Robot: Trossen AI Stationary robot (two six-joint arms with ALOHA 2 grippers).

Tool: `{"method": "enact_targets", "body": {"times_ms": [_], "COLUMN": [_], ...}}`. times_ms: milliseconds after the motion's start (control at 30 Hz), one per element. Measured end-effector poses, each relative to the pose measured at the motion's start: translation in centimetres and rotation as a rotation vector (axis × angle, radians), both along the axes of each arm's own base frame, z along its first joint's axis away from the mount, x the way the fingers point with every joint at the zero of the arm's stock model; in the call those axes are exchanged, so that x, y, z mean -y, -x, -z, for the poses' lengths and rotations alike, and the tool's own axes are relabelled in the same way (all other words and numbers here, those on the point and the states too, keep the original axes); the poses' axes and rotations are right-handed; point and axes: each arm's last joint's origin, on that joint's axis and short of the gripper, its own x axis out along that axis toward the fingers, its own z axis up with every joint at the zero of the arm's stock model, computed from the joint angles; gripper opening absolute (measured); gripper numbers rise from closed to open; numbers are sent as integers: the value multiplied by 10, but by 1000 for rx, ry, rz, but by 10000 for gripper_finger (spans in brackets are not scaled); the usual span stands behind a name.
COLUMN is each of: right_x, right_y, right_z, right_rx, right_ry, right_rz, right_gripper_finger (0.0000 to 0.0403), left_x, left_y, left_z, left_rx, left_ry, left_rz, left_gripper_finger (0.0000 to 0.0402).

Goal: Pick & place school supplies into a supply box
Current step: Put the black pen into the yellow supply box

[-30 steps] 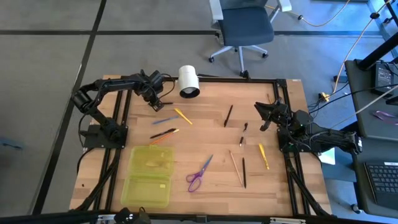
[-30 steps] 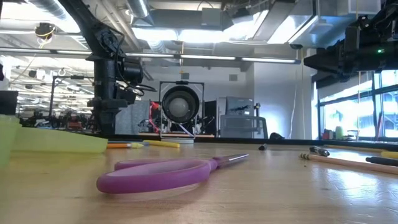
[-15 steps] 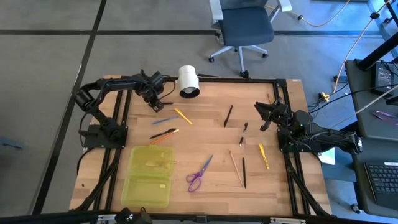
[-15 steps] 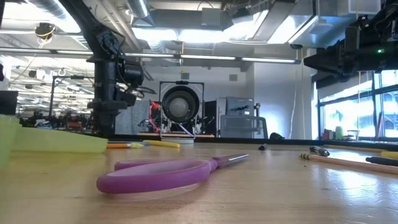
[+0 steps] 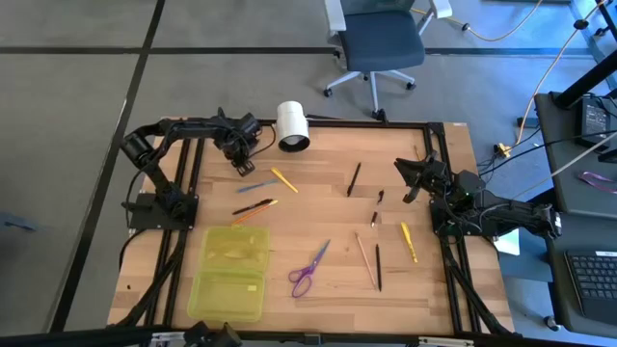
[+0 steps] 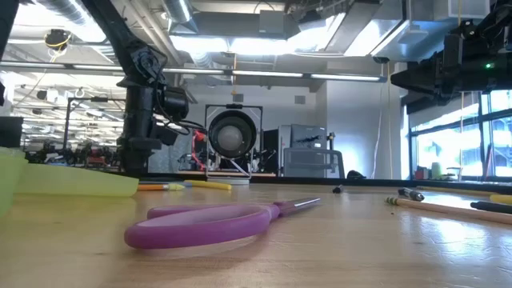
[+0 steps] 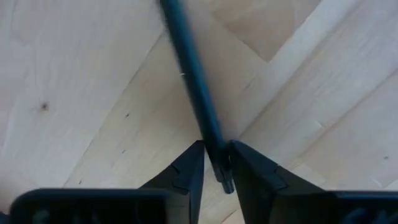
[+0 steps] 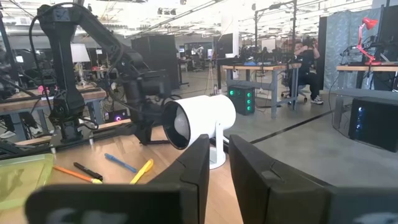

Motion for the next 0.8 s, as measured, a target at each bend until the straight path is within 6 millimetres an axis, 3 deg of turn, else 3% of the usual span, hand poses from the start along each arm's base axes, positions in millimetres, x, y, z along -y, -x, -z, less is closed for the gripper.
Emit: {"method": "enact_targets", "body": {"times_ms": [267,467,800], "right_x": [0,0,0], "right_y": [0,0,0], "right_z": [0,0,0], "right_rx": [0,0,-8], "right_ry": [0,0,20], "right_rz": [0,0,3], "right_gripper_finger": [67,67,67], "left_x": [1,13,45], "left_y": [0,7,10], "left_z": [-1,-14,-73], "left_rx": [4,-19,156], "left_ry": [5,22,-69], "left_rz": [-4,-17,-38], "left_gripper_finger": [22,20,21]}}
